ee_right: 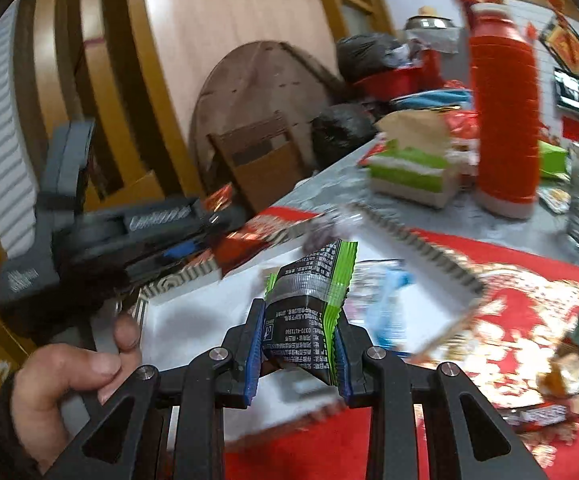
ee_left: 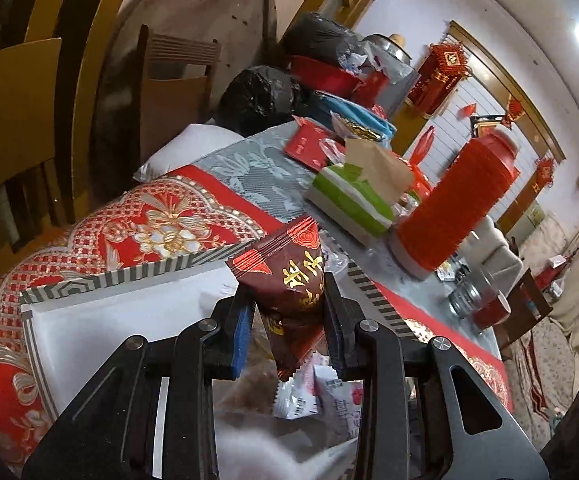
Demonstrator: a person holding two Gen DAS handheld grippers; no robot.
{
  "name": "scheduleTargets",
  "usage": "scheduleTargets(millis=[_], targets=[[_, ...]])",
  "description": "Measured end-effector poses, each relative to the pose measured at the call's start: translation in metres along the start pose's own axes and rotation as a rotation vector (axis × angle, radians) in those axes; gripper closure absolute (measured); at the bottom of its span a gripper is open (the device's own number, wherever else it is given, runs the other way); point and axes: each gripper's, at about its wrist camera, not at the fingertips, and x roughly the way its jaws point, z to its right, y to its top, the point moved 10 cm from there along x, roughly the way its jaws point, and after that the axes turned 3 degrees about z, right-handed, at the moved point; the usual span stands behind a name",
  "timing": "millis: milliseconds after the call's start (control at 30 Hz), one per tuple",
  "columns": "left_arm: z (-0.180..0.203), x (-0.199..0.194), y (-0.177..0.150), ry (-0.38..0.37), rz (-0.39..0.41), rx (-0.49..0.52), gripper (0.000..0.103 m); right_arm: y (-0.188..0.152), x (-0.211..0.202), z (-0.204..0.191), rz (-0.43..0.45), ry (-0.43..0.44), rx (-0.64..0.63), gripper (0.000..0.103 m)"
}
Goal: Organize snacks
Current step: 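Open both tools over the white tray to drop the packets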
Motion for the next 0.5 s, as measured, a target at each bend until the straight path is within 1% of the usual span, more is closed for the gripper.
scheduleTargets(millis=[100, 133, 200, 233, 267, 300, 333, 367, 433, 500], targets=[[-0.002, 0.002, -0.003, 0.013, -0.020, -0.014, 0.072, -0.011, 0.015, -0.018, -0.027, 0.011, -0.042, 0.074], [-0.004, 0.001, -0.003, 0.021, -0.021, -0.020, 0.071, -0.012, 0.015, -0.017, -0.022, -0.008, -0.041, 0.074], [-0.006, -0.002, -0.002, 0.020, -0.021, -0.038, 0.069, -0.013, 0.012, -0.014, -0.010, -0.006, -0.027, 0.067], [-0.007, -0.004, -0.001, 0.017, -0.013, -0.046, 0.064, -0.012, 0.009, -0.013, 0.003, 0.001, -0.015, 0.064], [-0.006, -0.006, 0.001, 0.014, -0.006, -0.049, 0.054, -0.010, 0.005, -0.011, 0.027, 0.006, -0.002, 0.059], [-0.006, -0.009, 0.002, 0.016, 0.010, -0.051, 0.048, -0.006, 0.000, -0.010, 0.057, 0.009, 0.008, 0.054], [-0.005, -0.012, 0.004, 0.015, 0.023, -0.051, 0.040, -0.003, -0.005, -0.008, 0.082, 0.007, 0.014, 0.053], [-0.004, -0.014, 0.005, 0.010, 0.034, -0.052, 0.038, 0.000, -0.010, -0.005, 0.106, -0.002, 0.019, 0.052], [-0.001, -0.018, 0.007, -0.010, 0.046, -0.058, 0.038, 0.005, -0.023, 0.002, 0.156, -0.049, 0.012, 0.052], [0.003, -0.022, 0.007, -0.038, 0.061, -0.066, 0.037, 0.009, -0.042, 0.013, 0.209, -0.134, 0.012, 0.051]])
